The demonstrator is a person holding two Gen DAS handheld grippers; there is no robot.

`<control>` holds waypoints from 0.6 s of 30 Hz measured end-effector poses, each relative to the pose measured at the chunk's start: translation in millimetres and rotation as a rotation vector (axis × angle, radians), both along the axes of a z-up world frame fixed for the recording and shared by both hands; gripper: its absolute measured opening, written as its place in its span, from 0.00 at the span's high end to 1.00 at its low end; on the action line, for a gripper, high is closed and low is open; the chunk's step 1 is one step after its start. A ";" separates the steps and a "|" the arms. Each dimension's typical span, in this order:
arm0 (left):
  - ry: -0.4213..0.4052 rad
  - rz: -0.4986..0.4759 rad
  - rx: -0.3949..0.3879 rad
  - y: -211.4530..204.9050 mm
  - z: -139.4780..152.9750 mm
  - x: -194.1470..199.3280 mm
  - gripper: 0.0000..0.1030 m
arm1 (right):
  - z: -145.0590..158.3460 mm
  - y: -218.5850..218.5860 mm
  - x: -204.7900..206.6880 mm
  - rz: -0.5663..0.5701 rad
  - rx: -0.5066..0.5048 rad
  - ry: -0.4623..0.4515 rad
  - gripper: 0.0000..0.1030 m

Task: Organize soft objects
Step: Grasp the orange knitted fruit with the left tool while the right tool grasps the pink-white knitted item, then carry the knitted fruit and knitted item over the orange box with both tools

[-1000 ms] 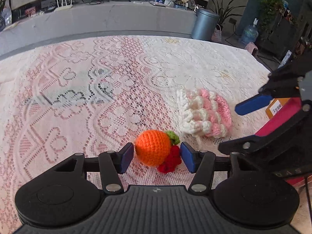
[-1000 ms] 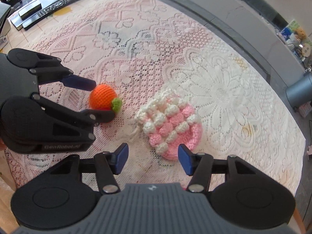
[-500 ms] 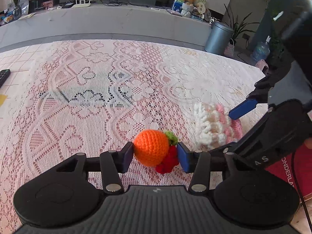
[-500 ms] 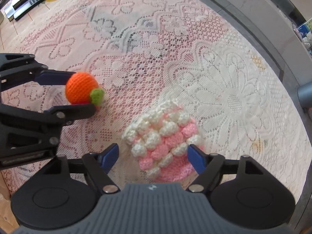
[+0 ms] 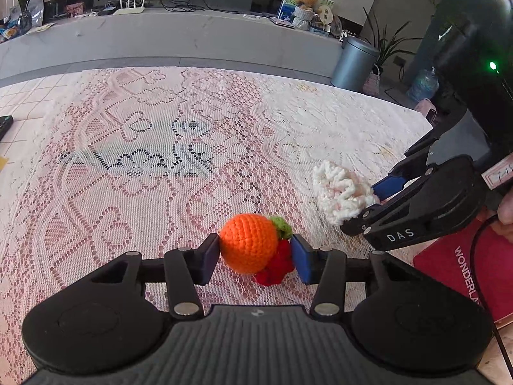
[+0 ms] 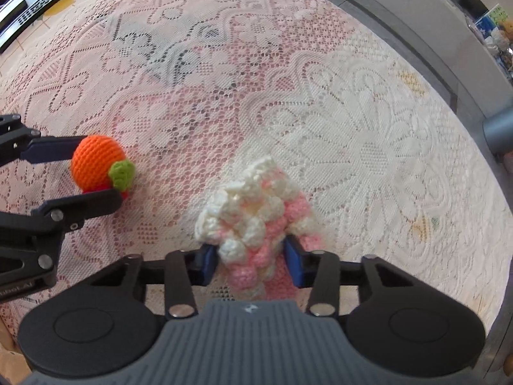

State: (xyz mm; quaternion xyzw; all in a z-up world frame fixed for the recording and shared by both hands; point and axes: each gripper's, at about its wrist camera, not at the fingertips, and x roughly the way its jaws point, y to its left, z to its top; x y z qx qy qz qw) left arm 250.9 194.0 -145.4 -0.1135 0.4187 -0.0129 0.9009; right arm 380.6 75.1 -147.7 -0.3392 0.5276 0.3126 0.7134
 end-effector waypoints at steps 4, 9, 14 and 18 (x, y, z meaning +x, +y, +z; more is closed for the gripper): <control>-0.006 -0.008 0.023 -3.7 1.4 -1.9 0.47 | 2.6 4.4 -13.3 0.041 -0.026 -0.067 0.75; -0.015 -0.021 0.052 -7.9 8.4 -9.0 0.47 | 16.0 3.0 -28.1 0.063 -0.017 -0.128 0.79; -0.008 -0.017 0.072 -11.9 23.7 -22.5 0.47 | 35.4 -3.5 -50.9 0.069 0.027 -0.133 0.79; -0.013 -0.012 0.079 -14.9 39.1 -37.1 0.47 | 52.6 -15.7 -69.7 0.026 0.095 -0.117 0.79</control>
